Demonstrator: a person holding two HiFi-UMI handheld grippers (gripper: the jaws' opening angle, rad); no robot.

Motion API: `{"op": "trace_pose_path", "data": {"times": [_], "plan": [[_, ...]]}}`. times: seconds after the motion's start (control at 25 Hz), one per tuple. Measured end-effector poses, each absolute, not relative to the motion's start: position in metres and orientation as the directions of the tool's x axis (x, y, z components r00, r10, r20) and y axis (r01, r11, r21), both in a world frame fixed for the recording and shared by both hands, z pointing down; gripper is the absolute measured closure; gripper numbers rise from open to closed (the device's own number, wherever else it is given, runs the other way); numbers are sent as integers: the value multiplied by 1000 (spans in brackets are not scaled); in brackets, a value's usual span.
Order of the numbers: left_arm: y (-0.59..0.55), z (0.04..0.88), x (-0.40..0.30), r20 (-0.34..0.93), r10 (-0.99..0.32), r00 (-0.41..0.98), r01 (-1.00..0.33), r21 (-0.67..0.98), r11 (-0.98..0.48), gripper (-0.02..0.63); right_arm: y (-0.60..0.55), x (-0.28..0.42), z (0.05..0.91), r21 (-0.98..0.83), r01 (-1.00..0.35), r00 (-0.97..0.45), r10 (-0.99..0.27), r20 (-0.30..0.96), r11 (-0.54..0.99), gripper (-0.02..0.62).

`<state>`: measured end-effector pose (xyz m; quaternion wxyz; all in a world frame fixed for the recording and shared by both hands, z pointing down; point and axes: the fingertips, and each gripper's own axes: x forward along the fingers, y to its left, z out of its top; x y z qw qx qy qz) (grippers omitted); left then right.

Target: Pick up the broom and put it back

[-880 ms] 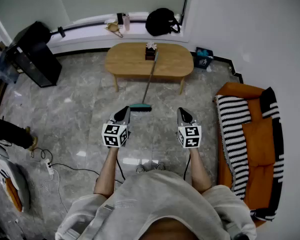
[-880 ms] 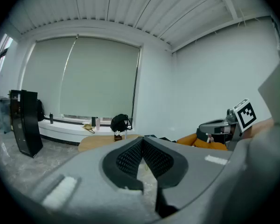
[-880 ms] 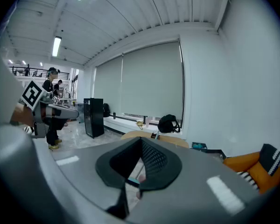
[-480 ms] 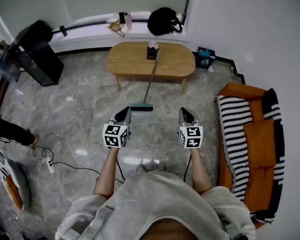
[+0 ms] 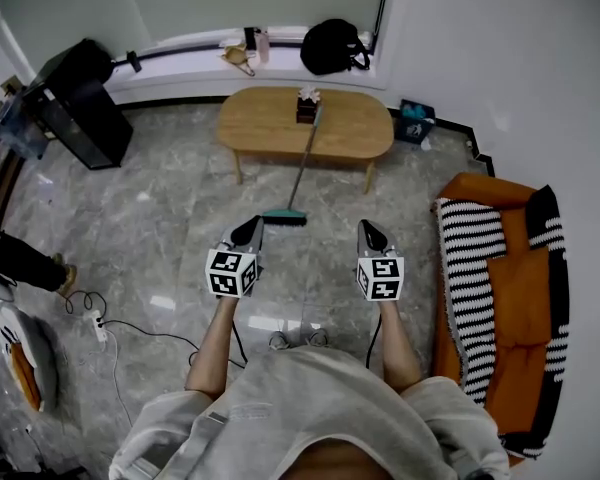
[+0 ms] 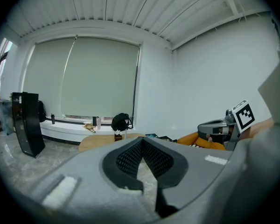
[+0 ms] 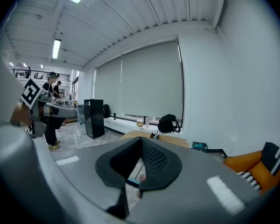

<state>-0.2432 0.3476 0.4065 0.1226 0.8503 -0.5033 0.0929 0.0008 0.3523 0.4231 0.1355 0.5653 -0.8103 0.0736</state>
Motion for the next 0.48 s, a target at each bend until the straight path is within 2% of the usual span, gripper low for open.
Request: {"op": "trace_pose_path", "data": {"times": [0.48], "plan": [[351, 415, -209, 305, -838, 452, -891, 107, -442, 603, 346, 25, 434, 32, -916, -369, -871, 325, 400, 595]]}}
